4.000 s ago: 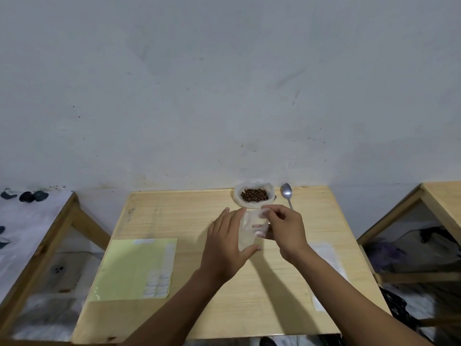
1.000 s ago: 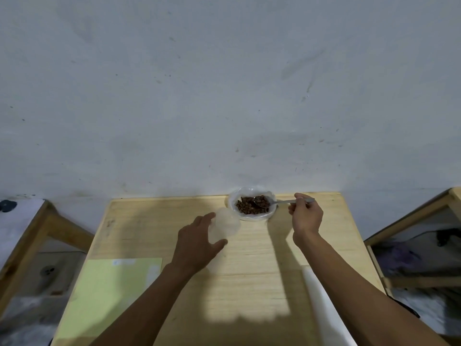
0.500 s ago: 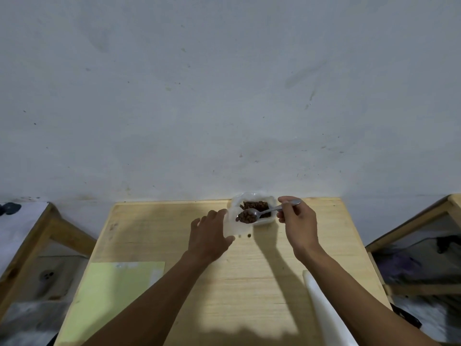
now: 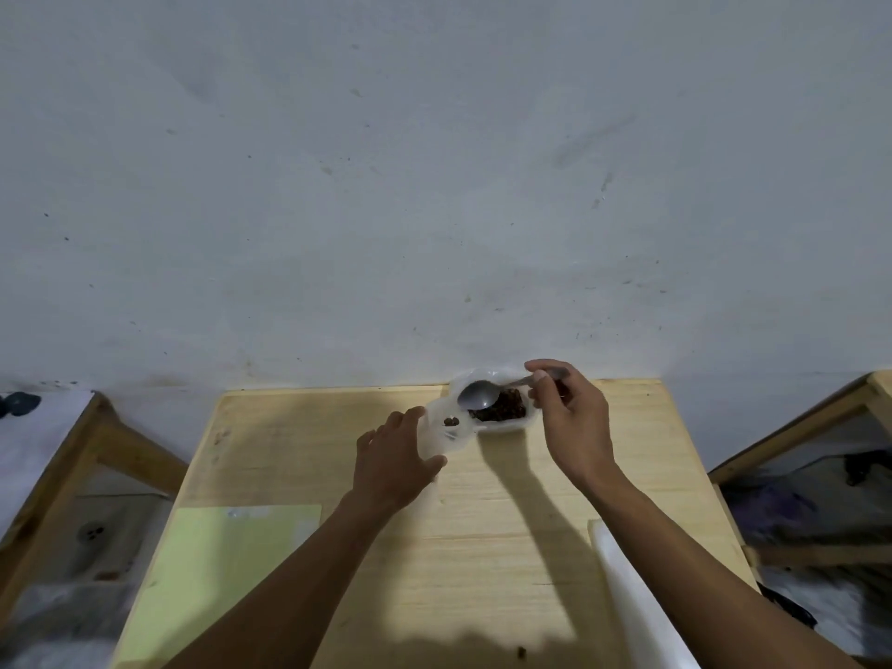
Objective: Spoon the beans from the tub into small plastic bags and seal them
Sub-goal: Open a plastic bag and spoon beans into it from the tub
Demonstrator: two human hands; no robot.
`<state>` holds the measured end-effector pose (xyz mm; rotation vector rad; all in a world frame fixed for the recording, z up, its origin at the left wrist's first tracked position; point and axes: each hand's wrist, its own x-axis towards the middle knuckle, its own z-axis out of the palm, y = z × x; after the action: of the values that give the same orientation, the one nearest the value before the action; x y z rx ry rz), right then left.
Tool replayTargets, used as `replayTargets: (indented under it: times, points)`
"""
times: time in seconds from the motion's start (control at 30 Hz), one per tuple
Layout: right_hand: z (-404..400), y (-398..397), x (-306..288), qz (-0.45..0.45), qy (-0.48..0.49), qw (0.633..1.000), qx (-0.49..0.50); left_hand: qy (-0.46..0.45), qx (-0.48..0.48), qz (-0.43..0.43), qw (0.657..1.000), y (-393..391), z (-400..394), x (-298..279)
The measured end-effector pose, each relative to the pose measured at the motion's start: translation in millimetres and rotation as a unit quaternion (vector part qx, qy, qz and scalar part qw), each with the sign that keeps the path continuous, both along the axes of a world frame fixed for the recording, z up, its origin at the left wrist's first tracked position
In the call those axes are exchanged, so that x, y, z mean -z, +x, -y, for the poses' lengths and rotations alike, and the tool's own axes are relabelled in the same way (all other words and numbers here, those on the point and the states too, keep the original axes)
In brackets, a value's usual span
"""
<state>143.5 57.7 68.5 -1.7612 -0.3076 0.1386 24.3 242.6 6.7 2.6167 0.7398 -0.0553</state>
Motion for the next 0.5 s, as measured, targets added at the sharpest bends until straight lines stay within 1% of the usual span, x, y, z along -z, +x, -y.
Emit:
replayTargets:
  times: [0.1, 0.2, 0.37, 0.5]
  points:
    - [5.4, 13.6, 1.0, -0.037, 0.027, 0.997, 0.059, 0.000, -0.011, 0.001, 1.000, -3.2, -4.2, 0.6]
    - [9.9, 27.3, 11.8, -0.062, 0.024, 0.993, 0.102, -0.006, -0.020, 0.004, 1.000, -4.1, -8.4, 0.3]
    - [7.9, 40.8, 40.1, -0.074, -0.046, 0.989, 0.118, -0.004, -0.025, 0.015, 1.000, -3.8, -11.6, -0.5]
    - [-1.0, 40.4, 60.9, -0.101, -0.070, 0.986, 0.112, -0.004, -0.031, 0.025, 0.999, -4.6, -12.4, 0.8]
